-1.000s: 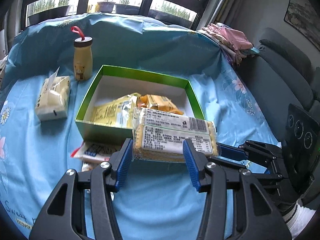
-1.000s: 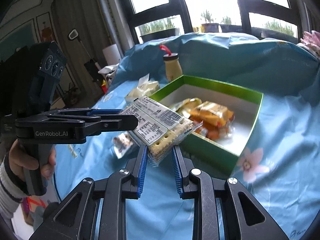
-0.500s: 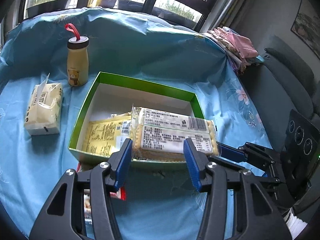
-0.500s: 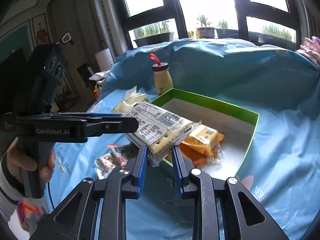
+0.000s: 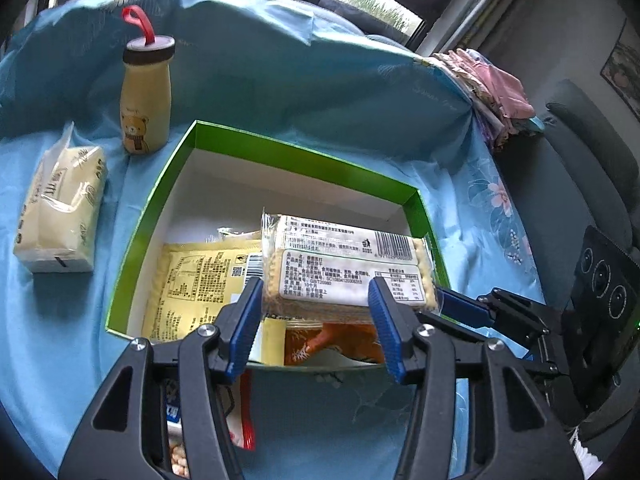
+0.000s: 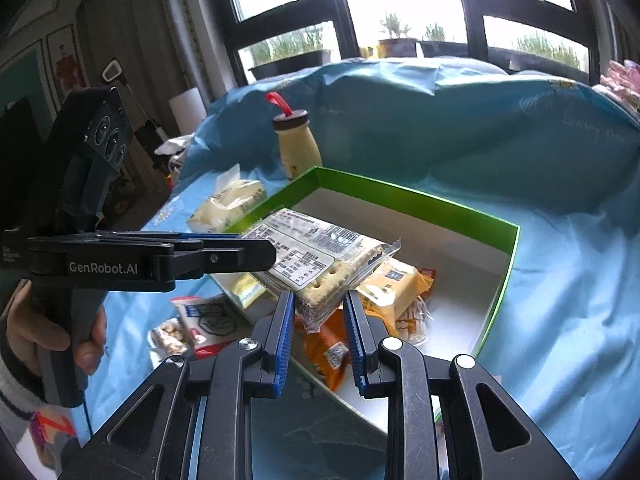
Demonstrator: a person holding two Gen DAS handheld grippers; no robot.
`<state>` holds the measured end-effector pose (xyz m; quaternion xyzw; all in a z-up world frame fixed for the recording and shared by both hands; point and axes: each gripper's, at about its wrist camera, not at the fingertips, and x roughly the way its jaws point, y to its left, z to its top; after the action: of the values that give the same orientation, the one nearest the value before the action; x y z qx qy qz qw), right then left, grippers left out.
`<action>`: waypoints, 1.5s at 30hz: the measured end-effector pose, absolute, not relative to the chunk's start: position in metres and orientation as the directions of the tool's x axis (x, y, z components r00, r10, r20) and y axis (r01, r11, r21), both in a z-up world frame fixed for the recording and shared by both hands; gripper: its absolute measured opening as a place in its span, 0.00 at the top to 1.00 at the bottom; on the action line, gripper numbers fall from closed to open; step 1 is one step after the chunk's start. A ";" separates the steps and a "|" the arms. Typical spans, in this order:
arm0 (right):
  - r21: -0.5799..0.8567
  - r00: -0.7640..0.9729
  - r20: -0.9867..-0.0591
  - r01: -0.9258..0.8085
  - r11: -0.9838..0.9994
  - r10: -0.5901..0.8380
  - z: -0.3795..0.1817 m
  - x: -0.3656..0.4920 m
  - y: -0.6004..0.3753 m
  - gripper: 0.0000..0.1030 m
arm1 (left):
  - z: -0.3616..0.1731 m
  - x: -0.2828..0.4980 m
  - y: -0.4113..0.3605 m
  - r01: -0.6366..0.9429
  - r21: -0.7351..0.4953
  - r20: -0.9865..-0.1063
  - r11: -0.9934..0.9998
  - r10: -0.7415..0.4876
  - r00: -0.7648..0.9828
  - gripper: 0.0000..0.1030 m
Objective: Organize snacks
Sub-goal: 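Lower the cracker packet into the box and open the left gripper, then withdraw the left gripper and move it to the white-and-blue peanut packet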
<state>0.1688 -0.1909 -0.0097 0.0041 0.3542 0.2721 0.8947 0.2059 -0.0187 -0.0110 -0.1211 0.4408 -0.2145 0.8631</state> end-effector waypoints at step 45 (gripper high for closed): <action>0.250 0.635 -0.639 -0.361 0.898 0.433 -0.013 0.164 -0.212 0.49 | -0.007 0.195 -0.039 0.243 -0.190 -0.739 0.951 -0.302 0.603 0.16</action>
<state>0.1640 -0.2120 -0.0131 0.0494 0.3662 0.2199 0.9028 0.1948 -0.0388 -0.0074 -0.0351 0.4188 -0.1521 0.8945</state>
